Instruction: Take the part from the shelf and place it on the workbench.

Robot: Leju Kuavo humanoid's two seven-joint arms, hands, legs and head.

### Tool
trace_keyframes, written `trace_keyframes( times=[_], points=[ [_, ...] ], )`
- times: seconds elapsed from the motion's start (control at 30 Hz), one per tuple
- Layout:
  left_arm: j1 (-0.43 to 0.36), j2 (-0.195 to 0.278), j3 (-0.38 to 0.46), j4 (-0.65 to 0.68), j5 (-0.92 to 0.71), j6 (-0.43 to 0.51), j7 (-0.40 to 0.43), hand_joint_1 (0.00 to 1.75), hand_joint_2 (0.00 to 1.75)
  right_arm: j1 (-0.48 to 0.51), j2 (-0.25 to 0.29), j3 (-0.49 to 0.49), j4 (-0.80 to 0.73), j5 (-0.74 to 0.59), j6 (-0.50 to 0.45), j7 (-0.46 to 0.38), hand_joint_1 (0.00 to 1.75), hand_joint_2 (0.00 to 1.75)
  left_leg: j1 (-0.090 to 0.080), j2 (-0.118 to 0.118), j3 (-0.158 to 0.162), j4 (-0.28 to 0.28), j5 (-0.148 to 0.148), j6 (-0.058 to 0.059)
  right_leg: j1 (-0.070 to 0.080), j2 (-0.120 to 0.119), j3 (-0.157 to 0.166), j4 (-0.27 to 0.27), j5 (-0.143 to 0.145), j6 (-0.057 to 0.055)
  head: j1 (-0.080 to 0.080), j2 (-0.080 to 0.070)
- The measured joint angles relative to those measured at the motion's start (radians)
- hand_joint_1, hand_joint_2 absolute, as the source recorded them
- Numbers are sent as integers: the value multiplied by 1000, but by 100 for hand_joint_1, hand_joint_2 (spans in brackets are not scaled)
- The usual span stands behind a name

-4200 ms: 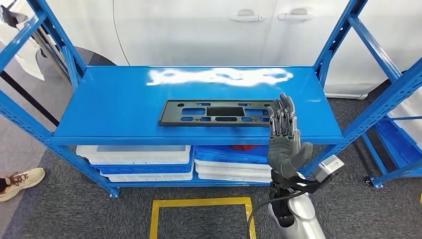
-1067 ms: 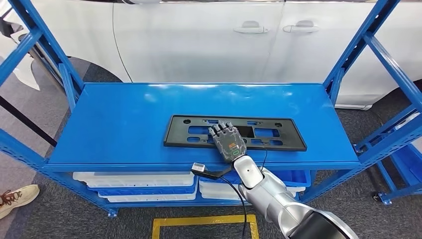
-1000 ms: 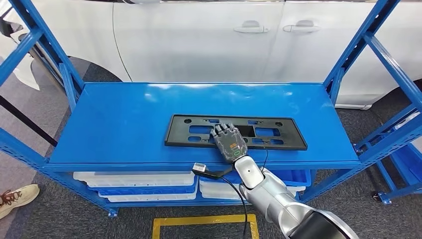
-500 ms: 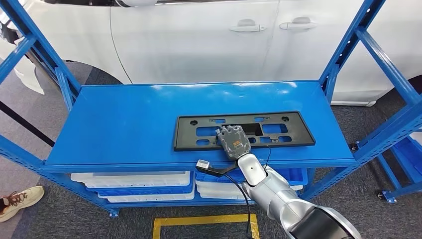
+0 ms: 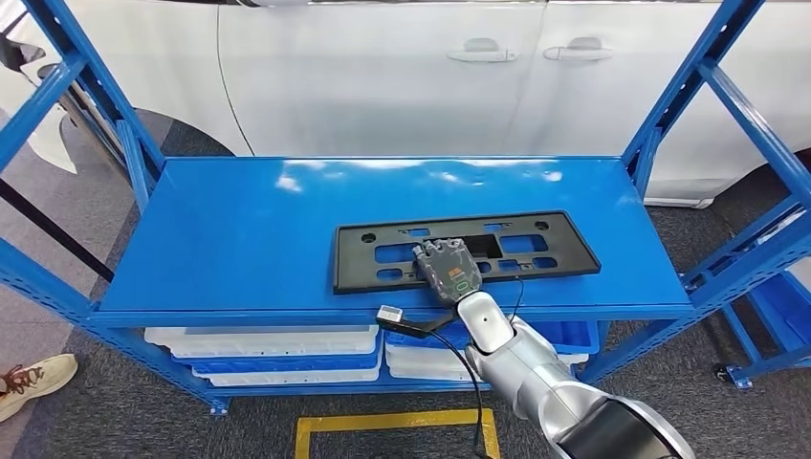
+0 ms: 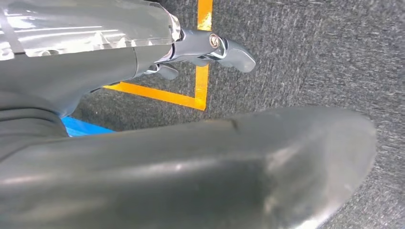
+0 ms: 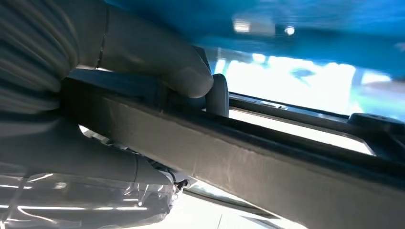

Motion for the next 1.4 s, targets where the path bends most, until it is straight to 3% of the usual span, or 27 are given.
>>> trace_keyframes(
  times=[0.07,0.13,0.17,0.23,0.27,0.33,0.4,0.47,0.53,0.57,0.6,0.63,0.73,0.8,0.9,0.97,1.03,1.07,1.1,1.23,1.33,1.37,1.4],
  points=[
    [1,0,-1,0,0,0,-1,0,0,14,0,-11,-24,-2,0,-16,175,175,-1,-1,-2,0,0,0,-1,0,-34,69,-16,1,0,0],
    [3,0,-1,0,0,2,-9,0,0,33,0,-31,-68,-15,0,-51,175,175,-1,-2,0,1,-1,-1,-1,0,-17,28,25,-2,0,0],
    [3,0,-1,0,0,5,-18,0,0,50,0,-50,-114,-38,0,-95,175,175,-1,-3,2,2,-2,-3,-1,0,10,-31,62,-6,0,0],
    [1,0,-1,0,0,11,-34,0,0,95,5,-116,-248,-142,0,-278,175,175,-5,-4,2,6,-7,-11,3,1,69,-162,118,-17,0,0],
    [0,0,-2,0,0,13,-40,0,0,120,15,-166,-326,-235,0,-420,175,175,-6,-4,0,8,-8,-15,5,1,86,-205,130,-21,0,0],
    [-2,1,-2,0,0,12,-47,0,0,161,42,-265,-449,-463,0,-686,175,175,-8,-4,-3,9,-10,-25,7,1,92,-224,126,-29,0,0],
    [-5,1,-2,0,0,3,-54,0,0,201,53,-319,-571,-731,2,-813,175,175,-6,-4,-5,16,-19,-35,4,-2,97,-228,126,-38,0,0],
    [-6,2,1,0,0,-12,-66,0,0,259,9,-296,-810,-1075,36,-828,175,175,-4,-3,-38,92,-69,-44,1,-13,101,-232,125,-46,0,0],
    [2,5,6,0,0,-27,-85,0,0,301,-58,-230,-1089,-1424,146,-828,175,175,-2,-2,-95,229,-136,-51,1,-16,101,-230,121,-53,0,0],
    [6,6,9,0,0,-32,-93,0,0,315,-76,-204,-1195,-1542,241,-828,175,175,0,-2,-114,279,-150,-53,2,-12,102,-230,120,-54,0,0],
    [7,7,12,0,0,-35,-101,0,0,333,-85,-188,-1290,-1621,360,-828,175,175,1,-2,-119,297,-145,-54,2,-6,105,-229,118,-55,0,0],
    [5,8,15,0,0,-35,-107,0,0,356,-87,-181,-1369,-1659,487,-828,175,175,2,-2,-107,275,-120,-52,2,-2,110,-229,116,-54,0,0],
    [-2,9,23,0,0,-30,-120,0,0,401,-79,-181,-1518,-1711,783,-827,175,175,-2,-1,-21,90,-25,-35,7,2,123,-225,107,-49,0,0],
    [-6,10,28,0,0,-24,-125,0,0,410,-73,-179,-1545,-1751,870,-825,175,175,-7,-1,3,30,-16,-26,10,3,119,-221,108,-40,0,0],
    [-8,9,34,0,0,-15,-125,0,0,430,-72,-168,-1549,-1775,917,-825,175,175,-5,-3,0,13,-10,-14,9,2,110,-217,106,-23,0,0],
    [-9,8,36,0,0,-12,-125,0,0,439,-72,-159,-1549,-1782,934,-825,175,175,-1,0,-4,4,1,-4,7,1,90,-163,55,-14,0,0],
    [-10,8,40,0,0,-7,-124,0,0,446,-73,-147,-1548,-1793,940,-812,175,175,-2,2,-14,3,10,1,4,0,49,-48,-24,-7,0,0],
    [-10,8,42,0,0,-5,-123,0,0,446,-73,-140,-1546,-1802,935,-799,175,175,-2,4,-22,4,15,1,3,0,32,5,-50,-6,0,0],
    [-10,8,43,0,0,-2,-122,0,0,444,-74,-134,-1545,-1810,927,-783,175,175,-3,5,-29,6,19,1,2,0,28,34,-58,-5,0,0],
    [-12,8,44,0,0,0,-117,0,0,430,-77,-122,-1540,-1824,897,-749,175,175,-3,5,-50,12,32,-3,-1,0,83,-32,-9,-6,0,0],
    [-12,8,44,0,0,0,-117,0,0,430,-77,-121,-1540,-1824,896,-748,175,175,-3,5,-51,13,32,-3,-1,0,86,-36,-7,-6,0,0],
    [-12,8,44,0,0,-1,-116,0,0,424,-78,-115,-1535,-1827,881,-744,175,175,-4,4,-55,14,36,-7,1,0,116,-86,5,-9,0,0],
    [-13,9,44,0,0,-1,-114,0,0,416,-85,-100,-1524,-1834,852,-742,175,175,-4,3,-61,13,46,-17,1,0,140,-138,25,-19,0,0]
  ],
)
